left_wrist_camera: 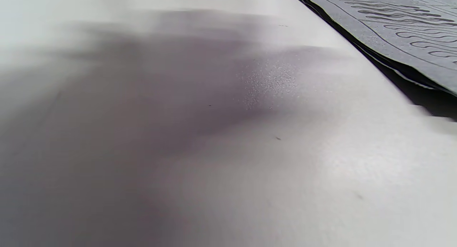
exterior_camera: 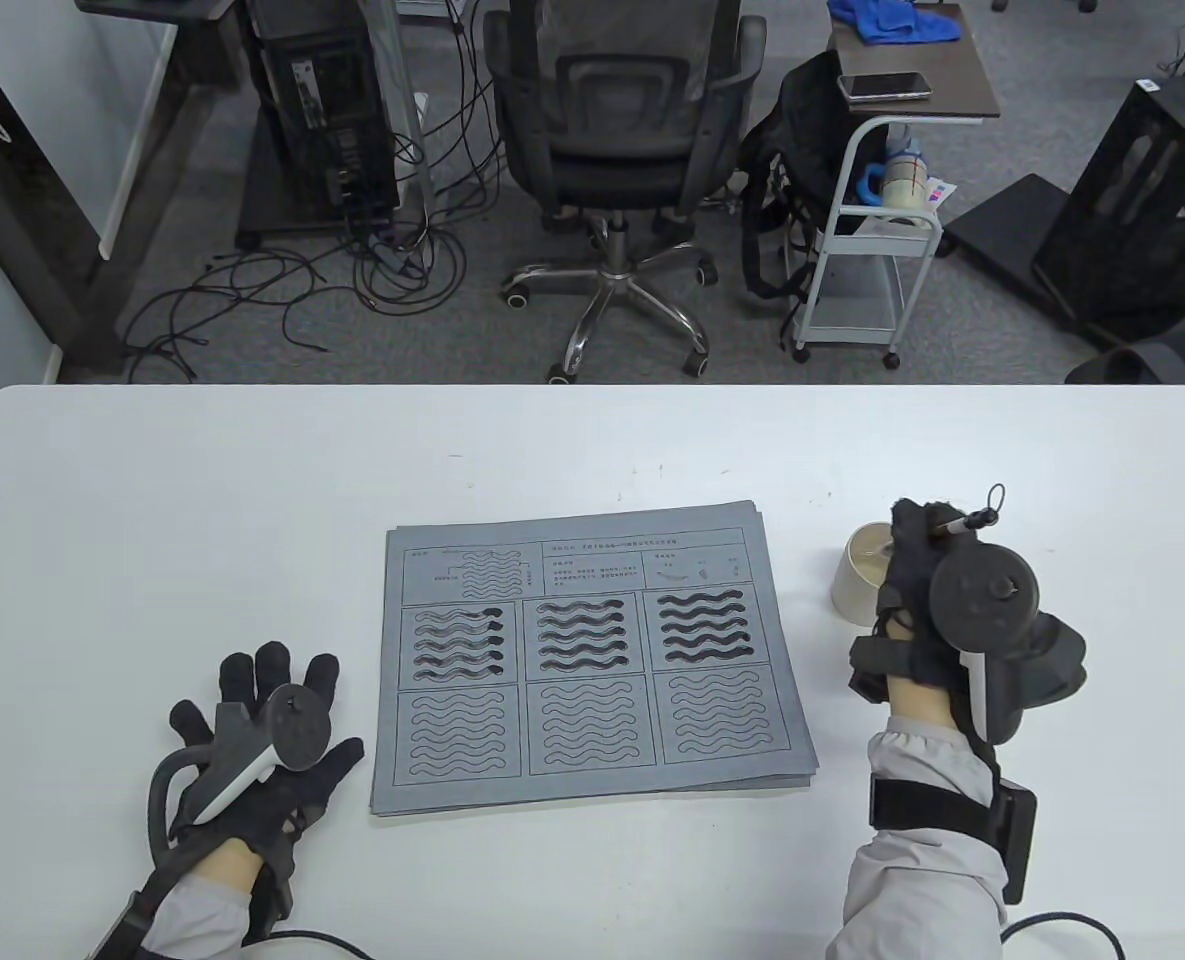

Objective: Trace patterns on water writing practice cloth with Chinese brush

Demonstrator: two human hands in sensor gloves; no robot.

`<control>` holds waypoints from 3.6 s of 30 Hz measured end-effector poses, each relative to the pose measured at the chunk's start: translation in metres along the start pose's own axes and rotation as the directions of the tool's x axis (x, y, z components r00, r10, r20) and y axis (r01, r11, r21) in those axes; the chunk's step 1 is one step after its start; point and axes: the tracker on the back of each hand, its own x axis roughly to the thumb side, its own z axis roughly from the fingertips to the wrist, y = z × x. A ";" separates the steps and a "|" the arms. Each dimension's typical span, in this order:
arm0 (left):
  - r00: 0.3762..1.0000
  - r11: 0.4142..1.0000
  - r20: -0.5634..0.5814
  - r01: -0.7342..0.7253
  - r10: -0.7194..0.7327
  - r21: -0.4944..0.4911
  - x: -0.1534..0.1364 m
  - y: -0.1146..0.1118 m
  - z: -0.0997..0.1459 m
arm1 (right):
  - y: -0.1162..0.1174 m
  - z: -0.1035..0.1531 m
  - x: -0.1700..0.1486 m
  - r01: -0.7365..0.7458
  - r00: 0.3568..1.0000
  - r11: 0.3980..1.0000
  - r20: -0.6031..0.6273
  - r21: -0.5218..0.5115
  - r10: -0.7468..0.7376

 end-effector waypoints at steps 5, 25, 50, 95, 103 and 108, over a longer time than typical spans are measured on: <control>1.000 1.000 0.003 -0.004 0.004 -0.014 0.000 -0.001 0.000 | 0.008 0.044 0.049 0.203 0.966 0.970 0.136 0.134 -0.220; 0.998 0.998 0.055 -0.040 0.043 -0.051 0.002 -0.002 0.003 | 0.076 0.223 0.147 0.371 0.830 0.864 0.296 0.340 -0.473; 0.995 0.989 0.039 -0.081 0.087 -0.121 -0.004 -0.006 -0.002 | 0.140 0.258 0.146 0.209 0.842 0.928 0.425 0.308 -0.331; 0.993 0.983 0.027 -0.113 0.118 -0.141 -0.008 -0.003 -0.003 | 0.145 0.262 0.150 0.145 0.848 0.938 0.448 0.315 -0.282; 0.993 0.983 0.026 -0.113 0.118 -0.141 -0.008 -0.003 -0.003 | 0.145 0.262 0.150 0.141 0.848 0.941 0.453 0.308 -0.275; 0.992 0.983 0.026 -0.115 0.120 -0.143 -0.008 -0.003 -0.003 | 0.145 0.262 0.150 0.139 0.849 0.943 0.454 0.304 -0.271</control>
